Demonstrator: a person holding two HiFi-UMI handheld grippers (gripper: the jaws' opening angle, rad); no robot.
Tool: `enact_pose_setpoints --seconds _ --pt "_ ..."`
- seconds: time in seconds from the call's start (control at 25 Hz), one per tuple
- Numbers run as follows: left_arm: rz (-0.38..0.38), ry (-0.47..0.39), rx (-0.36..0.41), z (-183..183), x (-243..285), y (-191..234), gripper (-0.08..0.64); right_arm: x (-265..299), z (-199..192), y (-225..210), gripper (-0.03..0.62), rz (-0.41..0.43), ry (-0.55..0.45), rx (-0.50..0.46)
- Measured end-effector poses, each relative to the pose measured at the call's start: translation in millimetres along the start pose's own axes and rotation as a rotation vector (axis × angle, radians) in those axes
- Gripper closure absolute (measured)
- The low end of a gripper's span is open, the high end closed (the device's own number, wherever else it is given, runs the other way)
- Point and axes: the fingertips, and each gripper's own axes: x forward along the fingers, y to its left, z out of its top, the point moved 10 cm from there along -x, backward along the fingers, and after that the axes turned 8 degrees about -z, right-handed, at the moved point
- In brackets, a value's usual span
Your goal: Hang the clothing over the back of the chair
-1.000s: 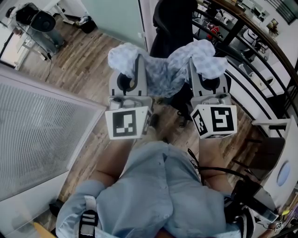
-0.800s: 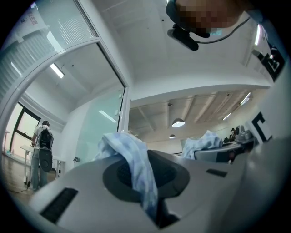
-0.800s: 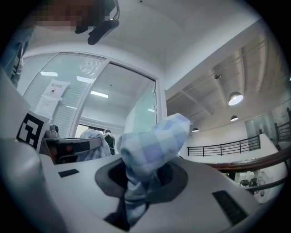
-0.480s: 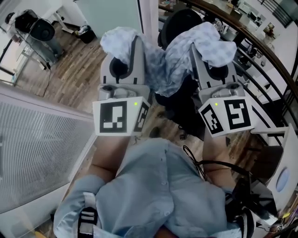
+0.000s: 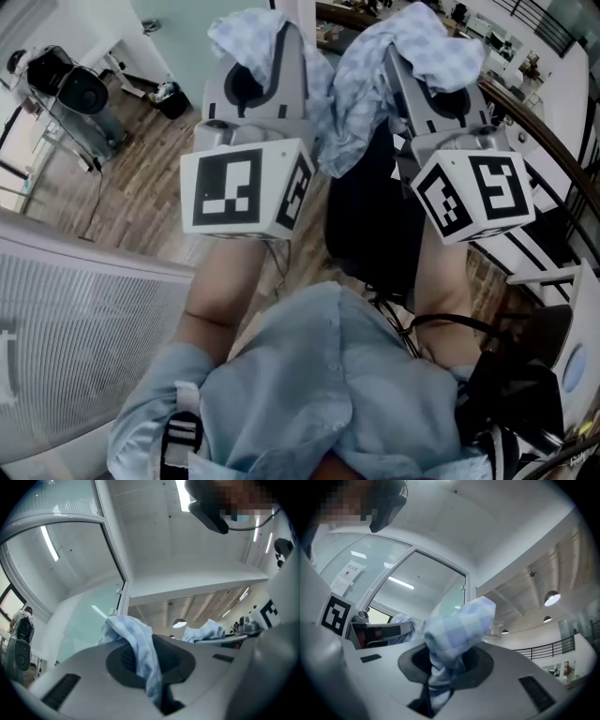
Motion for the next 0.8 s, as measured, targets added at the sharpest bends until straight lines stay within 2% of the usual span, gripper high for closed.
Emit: enact_pose_setpoints --seconds 0.4,0.64,0.8 --pt "-0.046 -0.024 0.012 -13 46 22 0.523 38 -10 -26 0.515 -0.066 -0.019 -0.015" --pt "-0.044 0.015 0.004 -24 83 32 0.523 60 -18 -65 0.515 -0.133 0.034 -0.003" --pt "-0.036 0.059 -0.028 -43 85 36 0.523 54 -35 -80 0.515 -0.178 0.095 0.008"
